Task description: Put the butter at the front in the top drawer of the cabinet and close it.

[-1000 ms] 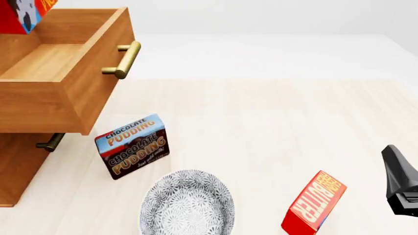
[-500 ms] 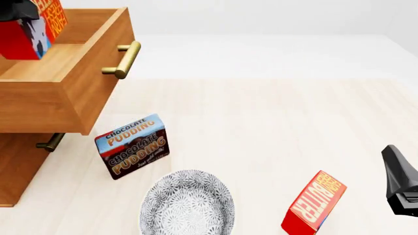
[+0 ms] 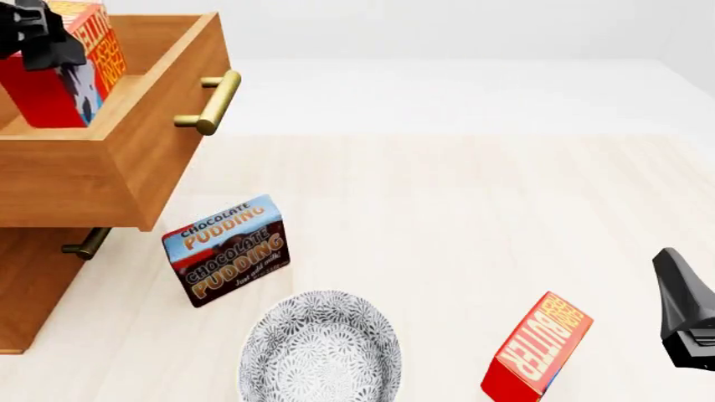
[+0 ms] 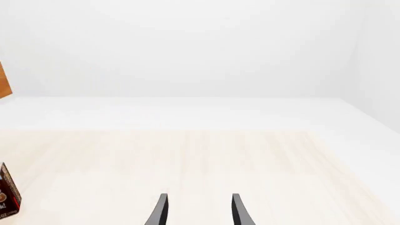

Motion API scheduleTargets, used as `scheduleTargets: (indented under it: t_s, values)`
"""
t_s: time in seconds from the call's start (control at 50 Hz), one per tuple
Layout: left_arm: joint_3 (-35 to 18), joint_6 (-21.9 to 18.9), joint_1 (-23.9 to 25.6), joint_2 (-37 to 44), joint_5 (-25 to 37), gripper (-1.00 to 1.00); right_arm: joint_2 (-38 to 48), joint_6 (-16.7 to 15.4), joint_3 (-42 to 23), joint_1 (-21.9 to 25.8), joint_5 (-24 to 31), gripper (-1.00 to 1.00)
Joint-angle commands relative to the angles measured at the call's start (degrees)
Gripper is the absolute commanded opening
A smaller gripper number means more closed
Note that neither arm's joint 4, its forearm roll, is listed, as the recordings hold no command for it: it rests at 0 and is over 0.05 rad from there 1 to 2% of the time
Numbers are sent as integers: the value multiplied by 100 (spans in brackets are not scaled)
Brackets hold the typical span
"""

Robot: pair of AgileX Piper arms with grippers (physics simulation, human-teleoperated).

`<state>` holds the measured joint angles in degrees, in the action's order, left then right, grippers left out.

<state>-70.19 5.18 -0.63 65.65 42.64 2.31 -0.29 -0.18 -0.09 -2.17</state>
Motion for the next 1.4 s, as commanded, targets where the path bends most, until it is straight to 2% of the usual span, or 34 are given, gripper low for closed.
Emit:
scheduleTargets:
  t_s: [0.02, 0.3, 0.84, 1.4]
  values:
    - [86, -134, 13, 109, -275, -100, 18, 8, -1, -1, -14, 100]
    - [374, -79, 6, 286, -656, -100, 16, 7, -1, -1, -13, 100]
    - [498, -285, -235, 285, -721, -100, 18, 9, -1, -1, -14, 100]
    - [836, -244, -146, 333, -977, -100, 16, 8, -1, 1, -13, 100]
